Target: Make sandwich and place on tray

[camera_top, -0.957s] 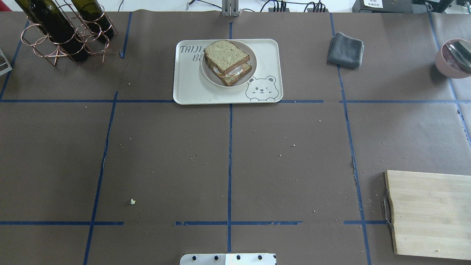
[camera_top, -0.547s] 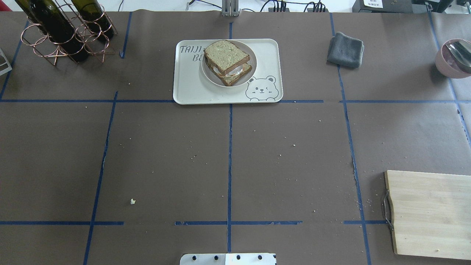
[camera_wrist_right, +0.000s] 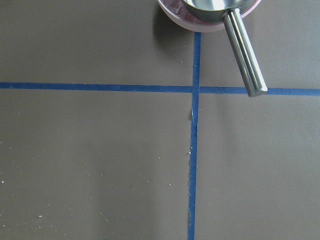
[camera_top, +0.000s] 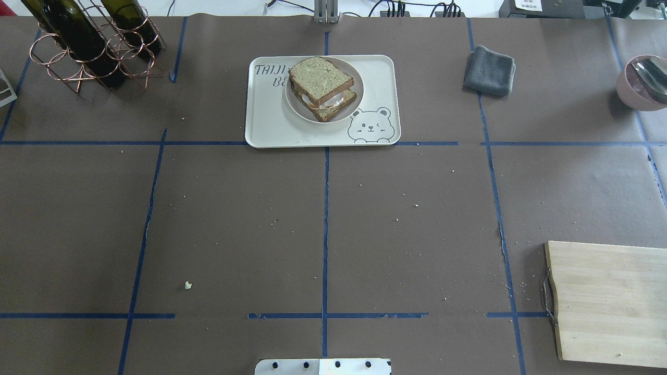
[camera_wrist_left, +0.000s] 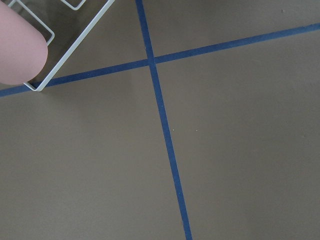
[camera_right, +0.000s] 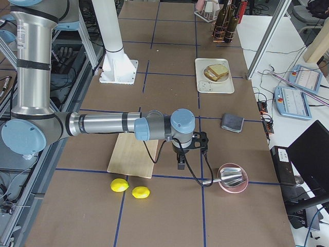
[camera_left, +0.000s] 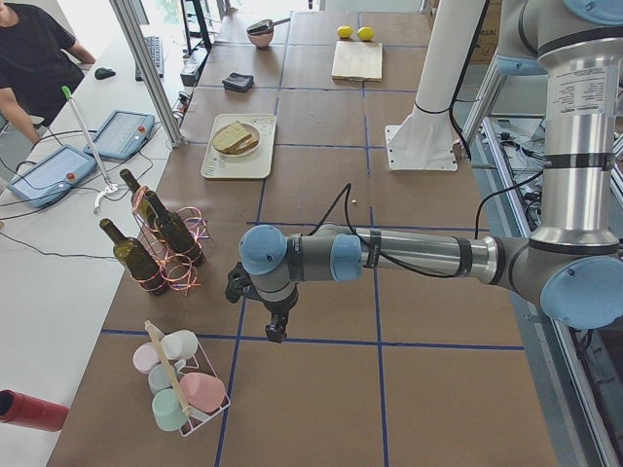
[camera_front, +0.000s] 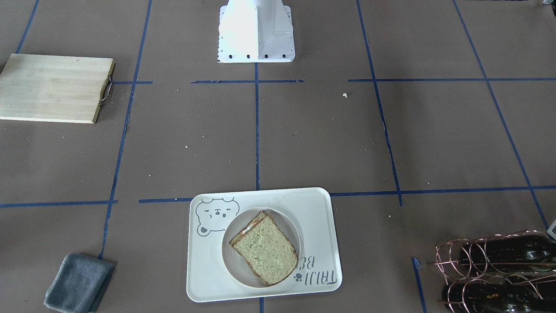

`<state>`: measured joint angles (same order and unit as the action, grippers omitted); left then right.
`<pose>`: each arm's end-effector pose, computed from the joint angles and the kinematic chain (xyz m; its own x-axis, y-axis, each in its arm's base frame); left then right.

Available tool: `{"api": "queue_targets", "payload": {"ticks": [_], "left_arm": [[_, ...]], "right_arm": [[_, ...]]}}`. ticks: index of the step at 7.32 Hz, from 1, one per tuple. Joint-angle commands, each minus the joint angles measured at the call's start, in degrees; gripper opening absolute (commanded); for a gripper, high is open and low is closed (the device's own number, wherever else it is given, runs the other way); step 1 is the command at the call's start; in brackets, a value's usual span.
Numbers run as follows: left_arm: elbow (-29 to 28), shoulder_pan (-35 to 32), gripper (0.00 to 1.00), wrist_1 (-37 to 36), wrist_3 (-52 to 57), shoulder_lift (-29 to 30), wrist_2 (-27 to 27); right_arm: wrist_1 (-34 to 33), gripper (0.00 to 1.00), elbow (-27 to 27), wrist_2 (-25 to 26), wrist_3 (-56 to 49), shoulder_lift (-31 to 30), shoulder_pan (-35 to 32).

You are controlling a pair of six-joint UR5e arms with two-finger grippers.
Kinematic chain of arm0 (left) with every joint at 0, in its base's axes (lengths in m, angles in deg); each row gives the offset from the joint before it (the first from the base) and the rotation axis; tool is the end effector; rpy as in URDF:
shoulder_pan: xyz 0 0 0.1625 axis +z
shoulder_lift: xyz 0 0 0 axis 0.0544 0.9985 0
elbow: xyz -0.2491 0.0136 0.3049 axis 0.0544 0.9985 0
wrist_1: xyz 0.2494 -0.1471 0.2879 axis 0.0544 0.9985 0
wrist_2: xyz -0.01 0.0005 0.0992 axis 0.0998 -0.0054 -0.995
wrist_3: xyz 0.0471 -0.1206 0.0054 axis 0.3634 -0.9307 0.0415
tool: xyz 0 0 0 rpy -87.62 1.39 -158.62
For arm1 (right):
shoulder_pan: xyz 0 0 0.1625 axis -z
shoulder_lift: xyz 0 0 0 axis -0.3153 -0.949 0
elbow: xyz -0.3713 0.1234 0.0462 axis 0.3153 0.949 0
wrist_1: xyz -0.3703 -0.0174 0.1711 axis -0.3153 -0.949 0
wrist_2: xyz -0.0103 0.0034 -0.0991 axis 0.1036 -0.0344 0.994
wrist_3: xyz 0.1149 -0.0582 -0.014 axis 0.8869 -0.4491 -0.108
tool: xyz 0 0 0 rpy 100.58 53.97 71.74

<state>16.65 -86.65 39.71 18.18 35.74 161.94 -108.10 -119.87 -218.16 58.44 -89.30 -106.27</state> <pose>-0.0361 -0.4546 0.6217 0.6551 0.2047 -0.7273 -0.1717 0.9777 0.1206 0.0225 -0.4533 0.6034 0.6846 -0.0180 0.7287 -0.0222 0.9987 0.0456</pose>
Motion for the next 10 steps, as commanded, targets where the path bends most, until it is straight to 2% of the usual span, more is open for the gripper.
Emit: {"api": "queue_targets", "payload": {"ticks": [1,6,8,10], "left_arm": [[-0.1,-0.3,1.0,0.0,0.0,0.2,0.0],[0.0,-0.4,1.0,0.1,-2.1,0.4,0.1],[0.0,-1.1,1.0,0.1,-2.1,0.6,0.0],[0.0,-1.1,1.0,0.1,-2.1,0.6,0.0]], "right_arm": [[-0.1,1.0,0.0,-0.5,-0.1,-0.2,-0.2],[0.3,1.0,1.5,-0.4,-0.6,-0.7,-2.3],[-0.4,1.0,2.5,-0.6,-5.6,-0.6,-4.2],[-0.5,1.0,2.5,-0.6,-5.6,-0.4,-4.4]]}}
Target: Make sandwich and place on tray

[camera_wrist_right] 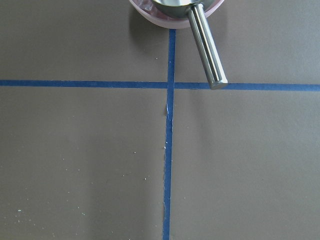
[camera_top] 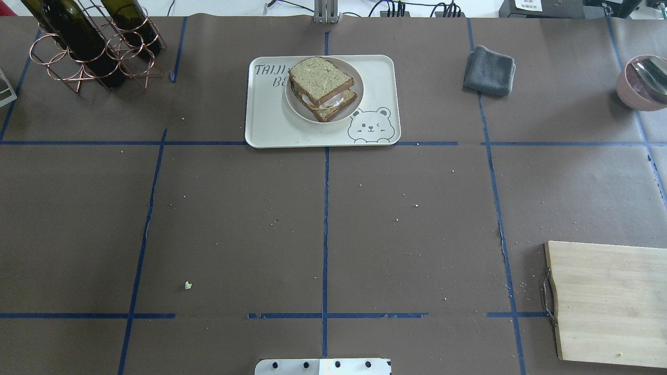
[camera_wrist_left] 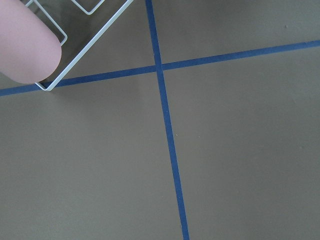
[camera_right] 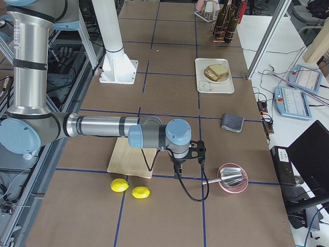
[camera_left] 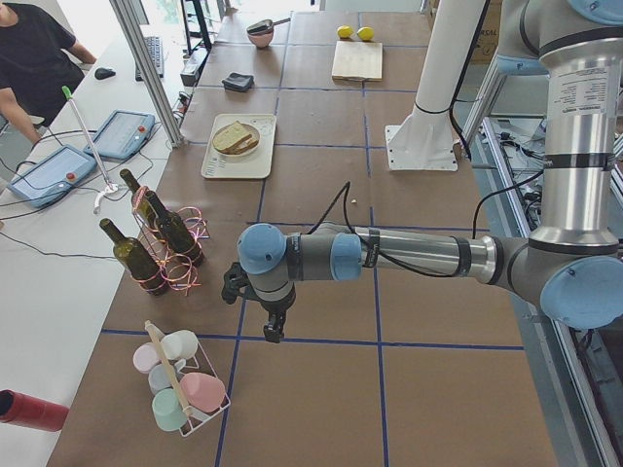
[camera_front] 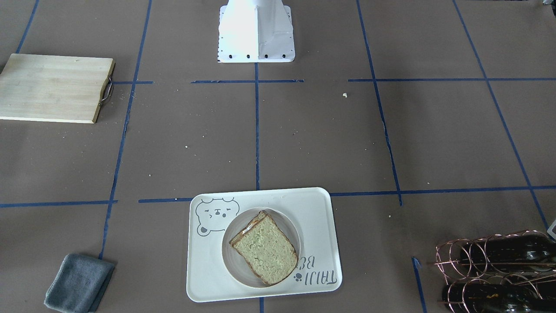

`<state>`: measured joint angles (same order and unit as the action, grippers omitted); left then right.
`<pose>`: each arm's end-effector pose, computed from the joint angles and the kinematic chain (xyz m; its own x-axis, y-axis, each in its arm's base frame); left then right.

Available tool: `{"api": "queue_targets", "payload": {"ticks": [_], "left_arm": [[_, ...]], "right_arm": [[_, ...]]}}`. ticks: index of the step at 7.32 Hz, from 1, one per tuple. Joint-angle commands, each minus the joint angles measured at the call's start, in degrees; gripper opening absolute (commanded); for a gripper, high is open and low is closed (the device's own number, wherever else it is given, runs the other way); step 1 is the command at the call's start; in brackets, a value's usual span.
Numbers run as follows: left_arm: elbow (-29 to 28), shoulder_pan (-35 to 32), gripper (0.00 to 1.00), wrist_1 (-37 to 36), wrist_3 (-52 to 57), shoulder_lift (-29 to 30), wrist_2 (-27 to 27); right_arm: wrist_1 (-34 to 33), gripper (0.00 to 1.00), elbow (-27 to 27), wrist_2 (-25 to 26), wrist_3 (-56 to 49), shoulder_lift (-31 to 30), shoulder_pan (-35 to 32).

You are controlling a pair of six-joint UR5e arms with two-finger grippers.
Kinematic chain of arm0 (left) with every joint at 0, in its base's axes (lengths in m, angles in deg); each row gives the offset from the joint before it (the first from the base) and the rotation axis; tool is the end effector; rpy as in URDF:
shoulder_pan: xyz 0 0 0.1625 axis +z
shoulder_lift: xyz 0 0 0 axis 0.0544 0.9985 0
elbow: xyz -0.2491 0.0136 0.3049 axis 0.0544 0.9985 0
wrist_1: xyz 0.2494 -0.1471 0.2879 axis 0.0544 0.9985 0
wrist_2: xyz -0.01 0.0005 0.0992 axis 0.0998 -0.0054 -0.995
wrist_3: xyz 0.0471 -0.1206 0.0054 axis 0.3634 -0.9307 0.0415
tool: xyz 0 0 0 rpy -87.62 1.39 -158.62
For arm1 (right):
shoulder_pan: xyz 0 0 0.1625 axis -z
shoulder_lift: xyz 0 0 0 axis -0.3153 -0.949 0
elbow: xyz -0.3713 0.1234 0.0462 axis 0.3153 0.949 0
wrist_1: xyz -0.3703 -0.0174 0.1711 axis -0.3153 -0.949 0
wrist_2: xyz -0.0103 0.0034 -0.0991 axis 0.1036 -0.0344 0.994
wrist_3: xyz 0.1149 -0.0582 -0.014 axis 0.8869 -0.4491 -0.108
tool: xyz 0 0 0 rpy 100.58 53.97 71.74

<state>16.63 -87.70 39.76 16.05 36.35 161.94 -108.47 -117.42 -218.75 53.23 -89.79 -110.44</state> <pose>-0.0445 -0.4588 0.6169 0.6641 0.1643 -0.7294 -0.1292 0.9861 0.1045 0.0542 -0.4434 0.6280 0.6808 -0.0175 0.7322 -0.0325 0.9980 0.0540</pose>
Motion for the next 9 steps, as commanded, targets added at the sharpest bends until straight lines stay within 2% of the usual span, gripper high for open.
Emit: {"api": "queue_targets", "payload": {"ticks": [1,7,9], "left_arm": [[0.1,-0.1,1.0,0.0,0.0,0.1,0.1],[0.0,-0.1,1.0,0.0,-0.8,0.1,0.1],[0.1,-0.1,1.0,0.4,-10.9,0.1,0.3]], "right_arm": [[-0.1,1.0,0.1,0.0,-0.4,0.2,-0.3],[-0.1,1.0,-0.2,0.0,-0.2,0.1,-0.3],[-0.1,1.0,-0.2,0.0,-0.2,0.1,-0.3]]}}
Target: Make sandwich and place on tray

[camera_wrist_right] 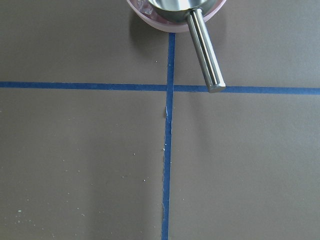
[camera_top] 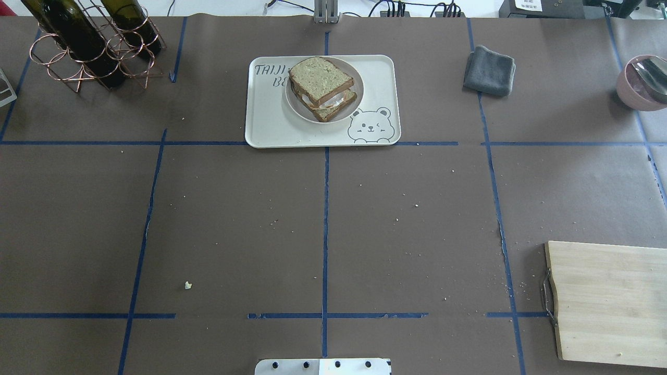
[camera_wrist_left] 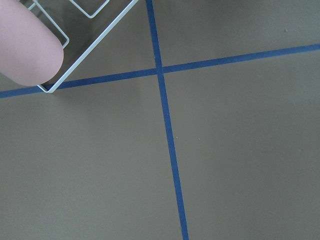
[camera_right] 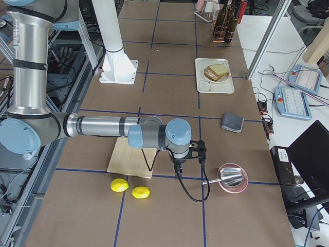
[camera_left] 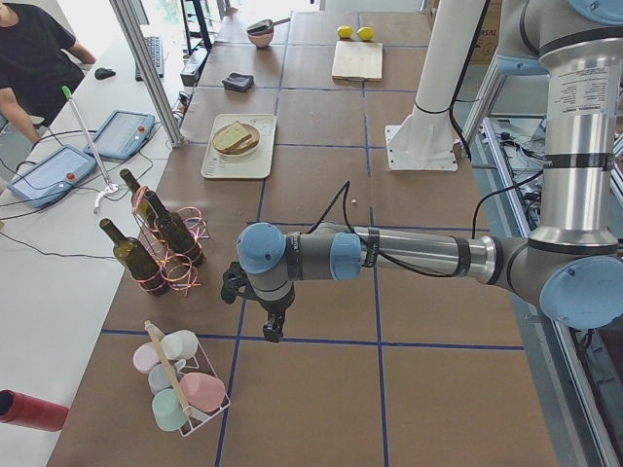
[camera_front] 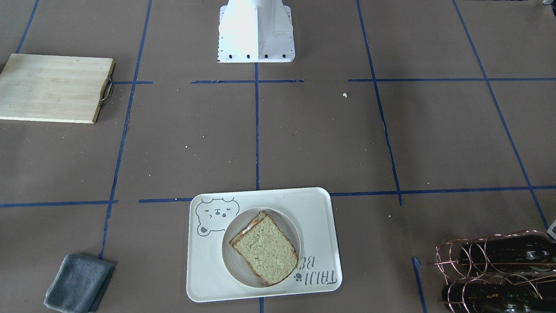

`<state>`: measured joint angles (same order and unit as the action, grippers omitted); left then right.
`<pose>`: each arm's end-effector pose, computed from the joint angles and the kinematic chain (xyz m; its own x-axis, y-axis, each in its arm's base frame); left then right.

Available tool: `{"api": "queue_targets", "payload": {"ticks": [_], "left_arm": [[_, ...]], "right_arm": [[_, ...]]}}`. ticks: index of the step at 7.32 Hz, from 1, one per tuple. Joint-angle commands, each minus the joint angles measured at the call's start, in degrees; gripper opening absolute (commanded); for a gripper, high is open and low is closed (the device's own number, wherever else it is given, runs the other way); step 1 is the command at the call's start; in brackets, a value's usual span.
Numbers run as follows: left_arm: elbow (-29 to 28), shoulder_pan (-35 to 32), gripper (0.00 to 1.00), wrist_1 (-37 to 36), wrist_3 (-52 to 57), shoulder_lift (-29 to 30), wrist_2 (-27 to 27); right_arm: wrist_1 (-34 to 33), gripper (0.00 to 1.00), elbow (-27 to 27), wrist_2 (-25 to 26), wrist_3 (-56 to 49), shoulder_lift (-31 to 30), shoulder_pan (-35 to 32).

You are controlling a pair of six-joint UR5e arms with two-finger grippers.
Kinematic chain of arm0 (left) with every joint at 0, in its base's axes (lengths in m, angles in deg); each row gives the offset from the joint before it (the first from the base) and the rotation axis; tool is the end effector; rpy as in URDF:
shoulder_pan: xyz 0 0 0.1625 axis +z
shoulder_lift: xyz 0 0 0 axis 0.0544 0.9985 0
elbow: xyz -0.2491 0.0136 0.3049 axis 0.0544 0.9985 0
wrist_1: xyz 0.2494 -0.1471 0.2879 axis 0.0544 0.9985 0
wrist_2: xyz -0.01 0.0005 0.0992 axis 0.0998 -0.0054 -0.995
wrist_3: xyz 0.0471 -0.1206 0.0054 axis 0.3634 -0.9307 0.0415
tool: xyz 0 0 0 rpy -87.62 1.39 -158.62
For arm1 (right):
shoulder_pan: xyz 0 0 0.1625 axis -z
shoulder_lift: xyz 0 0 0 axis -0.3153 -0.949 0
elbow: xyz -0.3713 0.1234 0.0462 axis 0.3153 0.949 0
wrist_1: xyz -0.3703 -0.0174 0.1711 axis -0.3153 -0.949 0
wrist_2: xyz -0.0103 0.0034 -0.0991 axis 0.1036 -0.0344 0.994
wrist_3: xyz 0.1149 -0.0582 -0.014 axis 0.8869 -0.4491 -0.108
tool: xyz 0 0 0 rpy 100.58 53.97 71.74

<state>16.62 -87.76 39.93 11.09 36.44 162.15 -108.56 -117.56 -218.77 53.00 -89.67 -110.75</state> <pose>-0.0447 -0.4598 0.6157 0.6702 0.0808 -0.7378 -0.0699 0.9965 0.0457 0.0566 -0.4441 0.6260 0.6809 -0.0200 0.7321 -0.0352 0.9976 0.0599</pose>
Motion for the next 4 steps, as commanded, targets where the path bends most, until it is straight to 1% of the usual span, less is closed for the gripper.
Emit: {"api": "queue_targets", "payload": {"ticks": [1,3,4], "left_arm": [[0.3,0.0,1.0,0.4,-7.1,0.0,0.0],[0.3,0.0,1.0,0.4,-6.9,0.2,-0.1],[0.4,0.0,1.0,0.4,-6.8,0.4,-2.4]], "right_arm": [[0.0,1.0,0.0,0.0,0.1,0.0,0.0],[0.1,1.0,-0.2,0.0,0.1,0.2,0.0],[0.1,1.0,-0.1,0.0,0.2,0.3,0.0]]}}
